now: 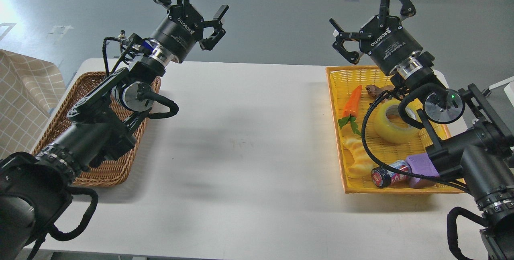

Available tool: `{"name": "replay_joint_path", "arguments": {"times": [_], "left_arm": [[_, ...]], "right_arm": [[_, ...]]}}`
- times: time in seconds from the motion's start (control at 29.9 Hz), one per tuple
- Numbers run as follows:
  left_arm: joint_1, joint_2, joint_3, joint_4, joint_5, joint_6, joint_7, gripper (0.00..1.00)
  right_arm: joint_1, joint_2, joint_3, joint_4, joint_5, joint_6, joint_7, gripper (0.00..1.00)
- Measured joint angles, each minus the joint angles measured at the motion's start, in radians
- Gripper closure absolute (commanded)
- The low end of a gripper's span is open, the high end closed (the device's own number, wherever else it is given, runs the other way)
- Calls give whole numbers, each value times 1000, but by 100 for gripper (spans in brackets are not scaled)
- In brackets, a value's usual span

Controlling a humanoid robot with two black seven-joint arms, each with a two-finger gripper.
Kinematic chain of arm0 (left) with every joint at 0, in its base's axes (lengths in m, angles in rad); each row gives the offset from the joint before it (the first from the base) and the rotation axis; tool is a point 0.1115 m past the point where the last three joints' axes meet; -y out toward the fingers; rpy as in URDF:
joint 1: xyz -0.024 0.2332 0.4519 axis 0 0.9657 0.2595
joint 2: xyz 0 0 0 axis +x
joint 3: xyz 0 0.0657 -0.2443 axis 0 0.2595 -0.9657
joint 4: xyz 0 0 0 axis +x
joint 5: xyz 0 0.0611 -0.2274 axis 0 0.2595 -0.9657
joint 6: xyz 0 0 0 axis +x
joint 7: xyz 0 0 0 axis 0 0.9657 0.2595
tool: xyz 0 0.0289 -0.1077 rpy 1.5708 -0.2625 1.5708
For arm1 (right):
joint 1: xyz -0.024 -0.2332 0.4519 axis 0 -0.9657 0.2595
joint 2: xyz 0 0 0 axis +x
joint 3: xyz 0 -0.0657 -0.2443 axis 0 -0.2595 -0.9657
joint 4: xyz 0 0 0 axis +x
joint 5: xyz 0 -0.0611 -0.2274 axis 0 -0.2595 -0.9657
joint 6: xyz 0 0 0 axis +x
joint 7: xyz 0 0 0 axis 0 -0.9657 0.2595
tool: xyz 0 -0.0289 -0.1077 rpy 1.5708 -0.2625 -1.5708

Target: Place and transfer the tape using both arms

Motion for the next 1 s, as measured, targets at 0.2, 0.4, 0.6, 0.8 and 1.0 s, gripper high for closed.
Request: {"name": "replay_joint_path", "arguments": {"times": [0.2, 0.4, 0.6, 0.8, 1.0], "left_arm": [[-2, 0, 0, 1, 0, 0, 1, 2], [-3, 1, 0, 1, 0, 0, 1, 2], [-3, 2, -1, 1, -1, 0, 1, 2], [-3, 2, -3, 1, -1, 0, 1, 2], [-3, 2, -3, 1, -1, 0, 1, 2]], "right_arm": [[2, 0, -1, -1, -2, 0, 0, 0], [0, 0, -1, -1, -3, 0, 0, 0], [-2, -2, -1, 0, -3, 0, 0, 0], [-3, -3, -1, 0, -3, 0, 0, 0], [-4, -2, -1, 0, -4, 0, 0, 0]]}}
